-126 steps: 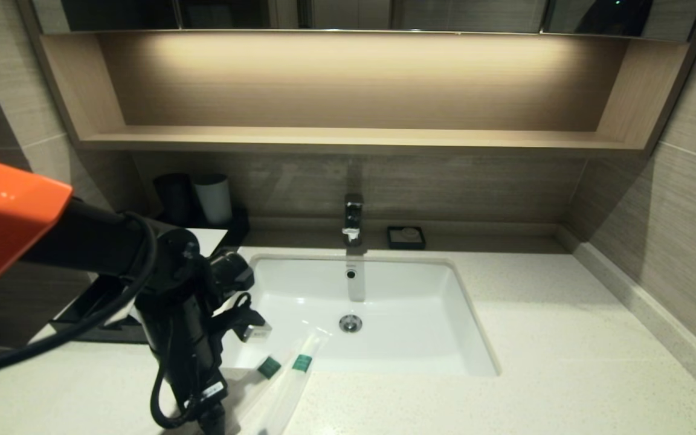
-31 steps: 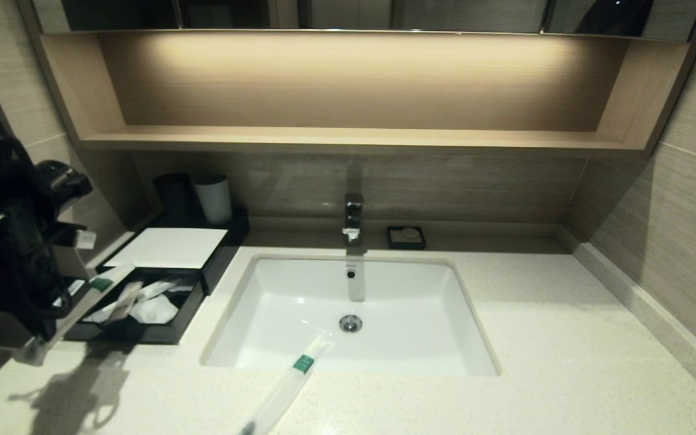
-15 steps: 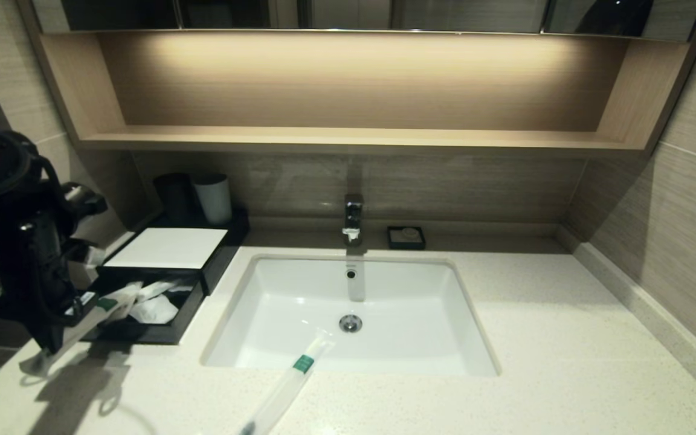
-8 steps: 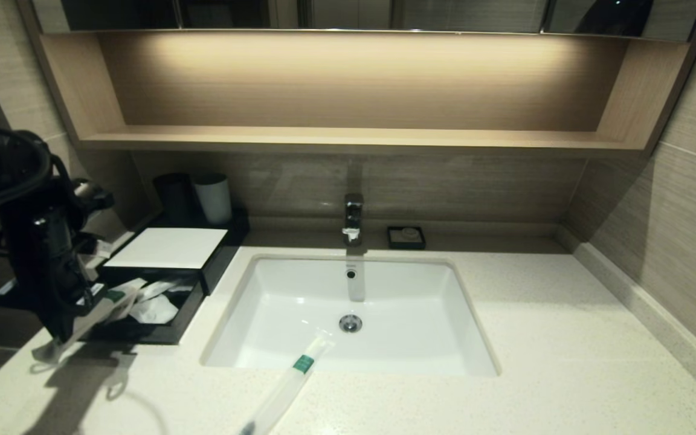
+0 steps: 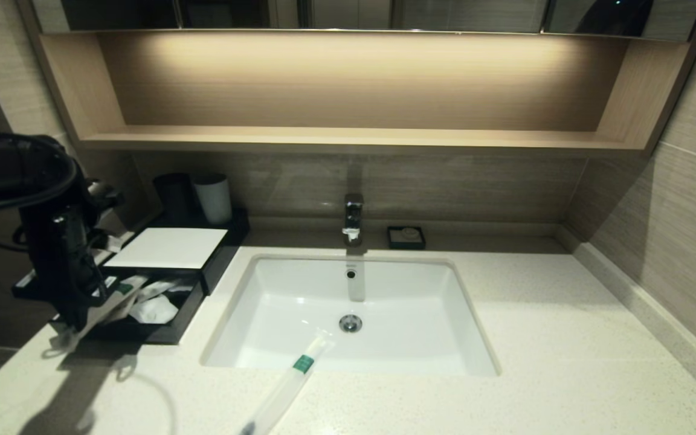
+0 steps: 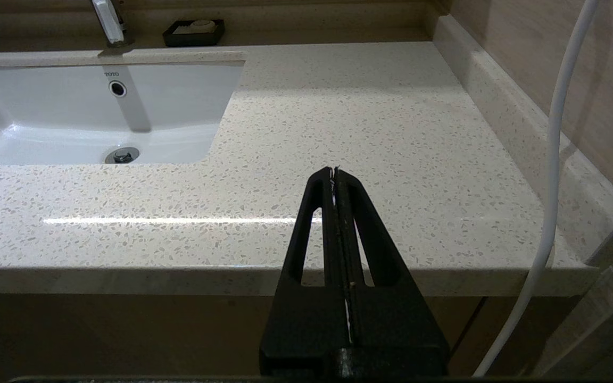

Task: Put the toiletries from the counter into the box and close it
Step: Place the bathroom toiletry into the drawer

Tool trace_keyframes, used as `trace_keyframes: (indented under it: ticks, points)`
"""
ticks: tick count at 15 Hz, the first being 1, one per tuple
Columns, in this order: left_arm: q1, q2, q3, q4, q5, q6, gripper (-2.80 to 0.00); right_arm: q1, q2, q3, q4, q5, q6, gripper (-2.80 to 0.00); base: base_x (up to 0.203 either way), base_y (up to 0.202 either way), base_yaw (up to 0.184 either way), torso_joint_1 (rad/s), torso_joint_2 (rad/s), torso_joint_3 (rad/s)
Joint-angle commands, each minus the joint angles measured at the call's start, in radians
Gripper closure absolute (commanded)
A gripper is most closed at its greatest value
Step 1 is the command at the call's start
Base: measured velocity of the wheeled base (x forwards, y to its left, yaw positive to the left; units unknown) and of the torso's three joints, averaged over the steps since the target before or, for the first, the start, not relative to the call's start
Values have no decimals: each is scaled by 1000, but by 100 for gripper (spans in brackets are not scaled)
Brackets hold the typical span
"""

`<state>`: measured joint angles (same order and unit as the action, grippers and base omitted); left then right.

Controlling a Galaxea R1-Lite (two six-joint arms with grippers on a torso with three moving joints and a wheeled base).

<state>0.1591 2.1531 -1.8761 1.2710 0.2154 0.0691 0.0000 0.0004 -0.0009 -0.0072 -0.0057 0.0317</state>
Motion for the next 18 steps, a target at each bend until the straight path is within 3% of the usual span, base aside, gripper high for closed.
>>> trace_keyframes:
  ticks: [1,5,18]
  points:
    - [0,35,-22,1,3,0,0,0,1,1,0,0,0,0,0,0,0,0,0,0]
    - [-3,79,-61,-10,34,-21,0,0,1,1,0,0,0,0,0,0,0,0,0,0]
    - [-35,85,-66,-109,35,-32,0,0,1,0,0,0,0,0,0,0,0,0,0,0]
